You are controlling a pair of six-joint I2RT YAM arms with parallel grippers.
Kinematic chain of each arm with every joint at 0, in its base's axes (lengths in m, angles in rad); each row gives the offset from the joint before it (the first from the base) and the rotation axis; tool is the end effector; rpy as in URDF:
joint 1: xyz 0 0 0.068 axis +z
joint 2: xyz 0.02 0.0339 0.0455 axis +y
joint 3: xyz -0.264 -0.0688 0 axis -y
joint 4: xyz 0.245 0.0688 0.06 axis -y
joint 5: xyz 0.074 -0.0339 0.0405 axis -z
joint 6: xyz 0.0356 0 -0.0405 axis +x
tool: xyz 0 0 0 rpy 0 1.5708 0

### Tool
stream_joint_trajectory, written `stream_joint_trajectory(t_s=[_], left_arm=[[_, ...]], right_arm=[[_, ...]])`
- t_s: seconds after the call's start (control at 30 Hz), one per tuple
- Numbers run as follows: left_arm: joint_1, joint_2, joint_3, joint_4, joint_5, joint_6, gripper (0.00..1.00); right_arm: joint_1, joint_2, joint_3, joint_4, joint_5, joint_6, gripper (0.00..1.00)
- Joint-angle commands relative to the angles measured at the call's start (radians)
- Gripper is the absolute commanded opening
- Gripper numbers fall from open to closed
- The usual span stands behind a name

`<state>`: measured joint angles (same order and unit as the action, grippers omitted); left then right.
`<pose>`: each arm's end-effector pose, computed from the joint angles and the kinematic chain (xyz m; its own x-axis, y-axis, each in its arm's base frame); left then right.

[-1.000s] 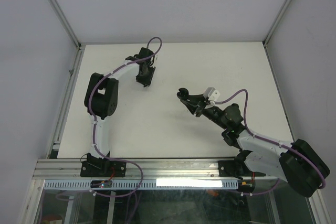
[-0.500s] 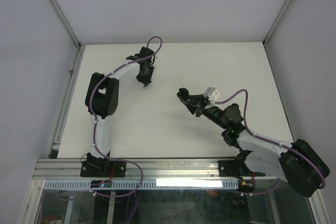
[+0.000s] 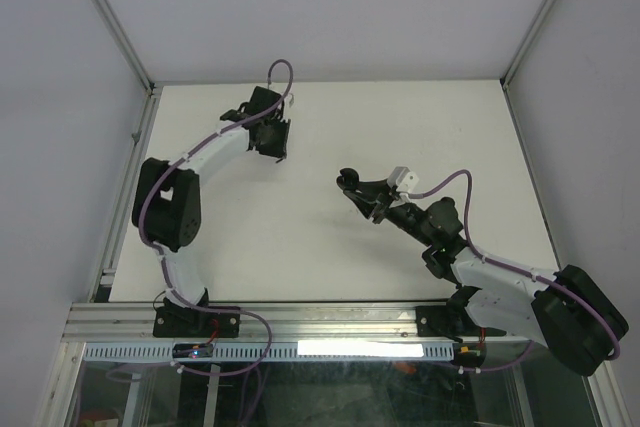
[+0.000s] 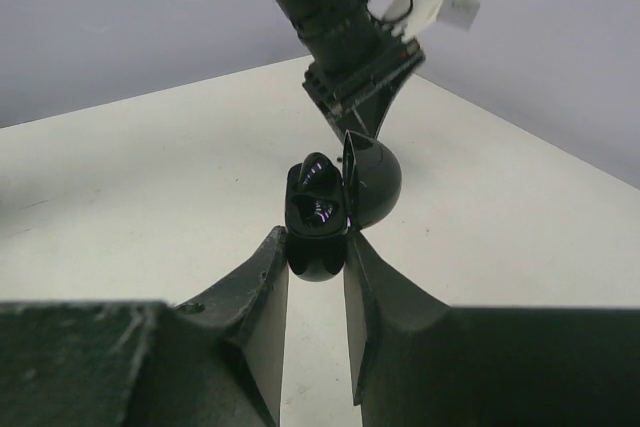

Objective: Insert the wireless bluetooth earbuds into the charging case
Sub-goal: Pick up the earbud from the center of the board, then place the earbud in the charging case.

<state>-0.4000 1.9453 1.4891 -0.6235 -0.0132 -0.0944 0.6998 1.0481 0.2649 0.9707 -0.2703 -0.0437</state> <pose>0.3821 -0.1610 0.2085 -0.8448 0.2548 -0.4706 0.3054 0.9517 -0.0329 0.1550 0.1429 0.2321 0.1783 0.0951 -0.9794 -0.8143 0.5729 -0.0926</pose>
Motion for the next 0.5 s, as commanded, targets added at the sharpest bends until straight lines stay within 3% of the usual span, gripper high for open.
stream_joint_trajectory(t_s=[0.0, 0.27, 0.47], left_arm=[[-0.026, -0.232, -0.044, 0.112, 0.131, -0.058, 0.11], [-0.059, -0.564, -0.266, 0.32, 0.376, -0.151, 0.11], [-0.109, -0.751, -0.384, 0.489, 0.446, -0.257, 0.11]], right_arm=[[-0.004, 0.002, 0.052, 0.041, -0.016, 0.0, 0.0], [-0.003, 0.016, 0.086, 0.045, -0.059, 0.019, 0.0], [0.002, 0.042, 0.11, 0.071, -0.084, 0.051, 0.0]])
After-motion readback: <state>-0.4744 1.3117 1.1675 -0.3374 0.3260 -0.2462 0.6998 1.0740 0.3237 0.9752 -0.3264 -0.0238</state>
